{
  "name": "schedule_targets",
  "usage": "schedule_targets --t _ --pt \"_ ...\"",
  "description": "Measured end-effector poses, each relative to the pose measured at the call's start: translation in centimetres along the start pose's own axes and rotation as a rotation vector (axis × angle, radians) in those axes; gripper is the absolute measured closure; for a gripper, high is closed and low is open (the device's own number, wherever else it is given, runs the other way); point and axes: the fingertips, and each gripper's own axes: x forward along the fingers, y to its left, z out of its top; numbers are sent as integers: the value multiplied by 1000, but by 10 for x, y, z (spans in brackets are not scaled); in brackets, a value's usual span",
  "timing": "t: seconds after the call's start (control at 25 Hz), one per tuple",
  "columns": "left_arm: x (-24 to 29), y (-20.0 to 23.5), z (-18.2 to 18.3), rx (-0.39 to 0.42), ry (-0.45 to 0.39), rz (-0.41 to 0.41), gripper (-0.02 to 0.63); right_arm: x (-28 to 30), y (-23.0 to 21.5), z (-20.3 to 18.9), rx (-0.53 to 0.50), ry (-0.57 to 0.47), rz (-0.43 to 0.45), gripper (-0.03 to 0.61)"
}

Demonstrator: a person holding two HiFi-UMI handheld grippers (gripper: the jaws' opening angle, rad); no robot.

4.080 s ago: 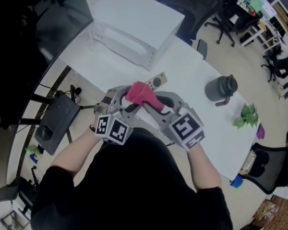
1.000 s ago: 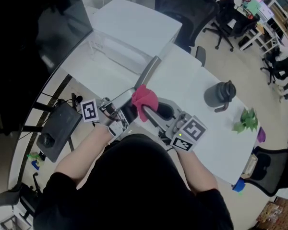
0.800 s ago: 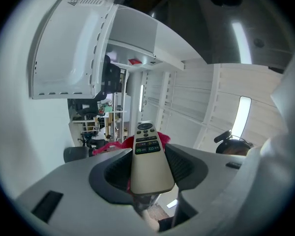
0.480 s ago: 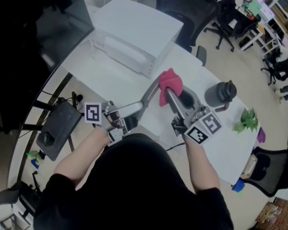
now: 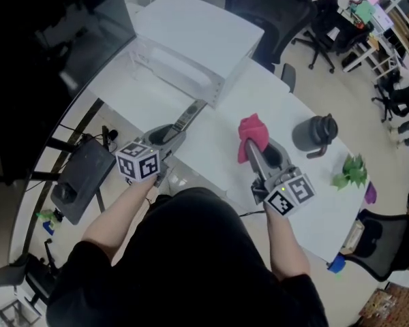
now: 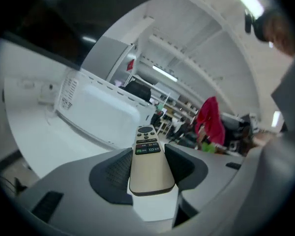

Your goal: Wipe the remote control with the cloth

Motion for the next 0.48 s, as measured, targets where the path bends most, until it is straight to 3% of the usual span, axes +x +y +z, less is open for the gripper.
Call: schedule_targets --t 0.08,0.2,0.48 --pt "4 24 -19 163 76 142 411 -6 -3 -23 -2 64 -29 479" --pt "13 49 -49 291 161 249 411 -11 -5 -54 -12 154 -68 479" --pt "30 90 -117 343 335 353 410 -19 -5 -93 -25 312 -142 479"
